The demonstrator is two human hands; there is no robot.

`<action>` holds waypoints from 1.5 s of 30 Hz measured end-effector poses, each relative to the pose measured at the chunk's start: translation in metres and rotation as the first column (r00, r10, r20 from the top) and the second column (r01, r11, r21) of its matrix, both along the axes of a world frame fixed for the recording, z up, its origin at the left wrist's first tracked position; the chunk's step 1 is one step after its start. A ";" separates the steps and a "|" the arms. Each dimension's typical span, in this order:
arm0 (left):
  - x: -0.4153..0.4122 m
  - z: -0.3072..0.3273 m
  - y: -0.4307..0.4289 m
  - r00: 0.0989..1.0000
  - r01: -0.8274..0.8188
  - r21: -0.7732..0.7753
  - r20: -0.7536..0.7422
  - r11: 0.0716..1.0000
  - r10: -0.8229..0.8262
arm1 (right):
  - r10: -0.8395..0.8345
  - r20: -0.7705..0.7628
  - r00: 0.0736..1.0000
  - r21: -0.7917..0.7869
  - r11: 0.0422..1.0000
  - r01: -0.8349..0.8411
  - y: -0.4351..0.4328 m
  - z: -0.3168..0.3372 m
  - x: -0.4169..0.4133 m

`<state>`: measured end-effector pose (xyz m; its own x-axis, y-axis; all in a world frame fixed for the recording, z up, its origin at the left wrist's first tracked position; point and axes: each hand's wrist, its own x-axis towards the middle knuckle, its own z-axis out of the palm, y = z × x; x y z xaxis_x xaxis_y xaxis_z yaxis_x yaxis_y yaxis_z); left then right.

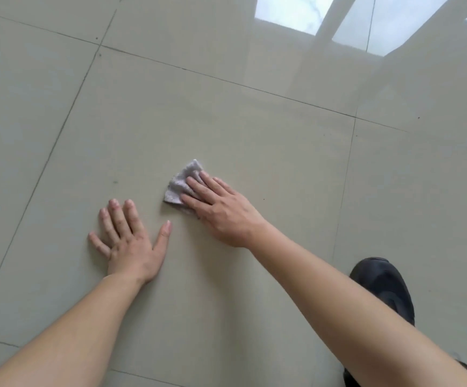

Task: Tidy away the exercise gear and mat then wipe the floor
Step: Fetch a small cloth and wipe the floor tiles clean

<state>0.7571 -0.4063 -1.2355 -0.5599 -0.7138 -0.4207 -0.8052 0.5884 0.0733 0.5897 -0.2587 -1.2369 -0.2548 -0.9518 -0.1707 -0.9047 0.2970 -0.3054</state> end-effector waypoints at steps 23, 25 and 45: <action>0.014 -0.013 -0.024 0.927 -0.064 -0.302 -0.371 0.951 -0.056 | -0.147 -0.007 0.989 0.042 0.988 0.147 -0.039 0.017 -0.067; 0.020 -0.014 -0.042 0.934 -0.090 -0.302 -0.357 0.949 -0.025 | -0.284 -0.003 0.959 -0.005 0.959 0.284 -0.013 0.016 -0.098; 0.041 -0.023 -0.074 0.909 -0.298 -0.296 -0.378 0.907 0.176 | 0.165 0.020 0.986 -0.056 0.985 -0.163 -0.131 0.005 -0.047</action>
<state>0.7980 -0.4799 -1.2586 -0.4183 -0.9067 0.0535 -0.8862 0.4203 0.1947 0.5432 -0.3900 -1.2315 -0.0908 -0.9884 -0.1219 -0.9317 0.1276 -0.3400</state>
